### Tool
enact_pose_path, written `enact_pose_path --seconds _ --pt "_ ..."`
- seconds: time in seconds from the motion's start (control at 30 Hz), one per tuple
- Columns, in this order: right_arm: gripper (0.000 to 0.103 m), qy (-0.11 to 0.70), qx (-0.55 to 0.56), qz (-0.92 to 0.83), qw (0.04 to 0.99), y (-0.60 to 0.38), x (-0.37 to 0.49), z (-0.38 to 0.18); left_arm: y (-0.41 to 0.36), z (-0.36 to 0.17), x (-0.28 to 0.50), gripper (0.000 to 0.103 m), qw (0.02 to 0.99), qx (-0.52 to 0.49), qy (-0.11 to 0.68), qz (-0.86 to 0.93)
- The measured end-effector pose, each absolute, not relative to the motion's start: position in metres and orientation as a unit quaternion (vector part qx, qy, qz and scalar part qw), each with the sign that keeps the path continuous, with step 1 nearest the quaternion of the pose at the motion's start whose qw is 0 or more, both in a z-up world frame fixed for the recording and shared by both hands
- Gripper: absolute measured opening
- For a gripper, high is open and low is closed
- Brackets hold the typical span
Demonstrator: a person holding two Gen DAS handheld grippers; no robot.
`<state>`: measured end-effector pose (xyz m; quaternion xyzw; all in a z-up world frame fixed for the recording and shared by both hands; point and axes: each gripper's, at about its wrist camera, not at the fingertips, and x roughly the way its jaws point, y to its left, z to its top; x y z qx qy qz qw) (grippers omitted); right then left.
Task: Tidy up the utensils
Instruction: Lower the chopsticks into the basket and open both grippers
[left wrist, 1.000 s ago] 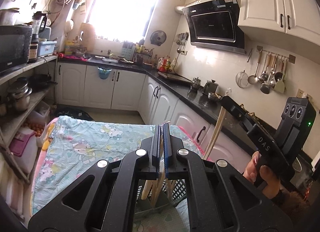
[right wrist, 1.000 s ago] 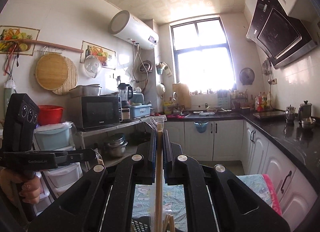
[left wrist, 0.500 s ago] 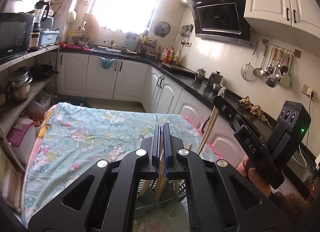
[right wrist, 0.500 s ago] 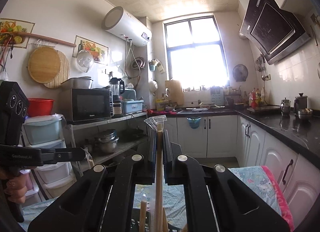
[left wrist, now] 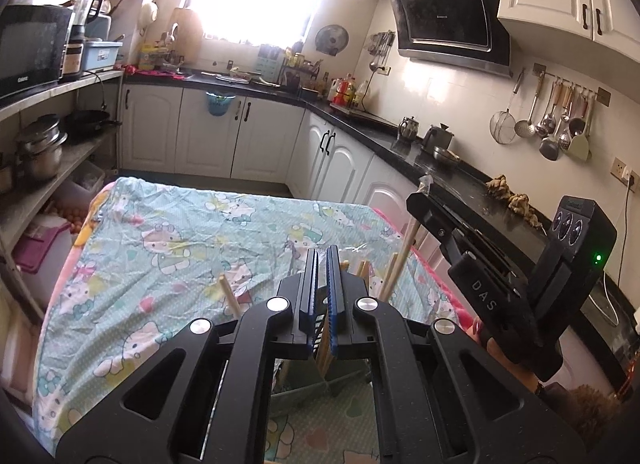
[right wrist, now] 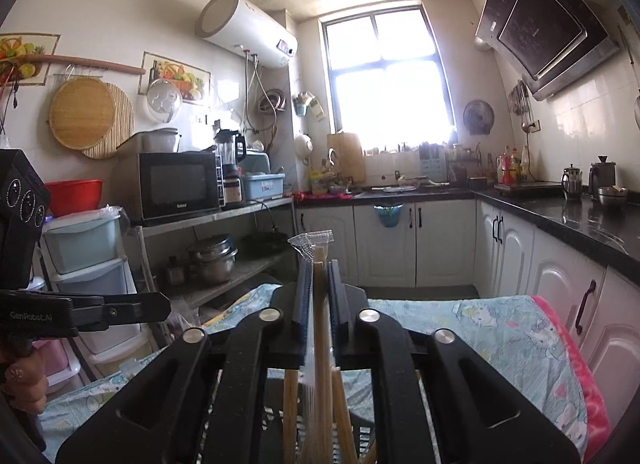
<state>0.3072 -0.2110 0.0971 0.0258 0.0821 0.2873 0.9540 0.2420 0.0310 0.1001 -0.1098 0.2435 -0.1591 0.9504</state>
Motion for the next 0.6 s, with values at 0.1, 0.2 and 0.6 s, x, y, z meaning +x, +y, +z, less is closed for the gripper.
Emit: enact_pose_path --seconds 0.1,0.2,0.6 --pt "0.028 0.088 0.028 0.291 0.952 -0.212 0.304 0.096 0.033 0.099 0.241 0.001 0.950 -0.113 0.245 -0.158" --pt "0.032 0.100 0.029 0.292 0.951 -0.215 0.302 0.095 0.036 0.099 0.239 0.009 0.950 -0.116 0.244 -0.156" --pt "0.051 0.151 0.031 0.286 0.946 -0.229 0.287 0.094 0.049 0.116 0.214 0.062 0.955 -0.136 0.215 -0.150"
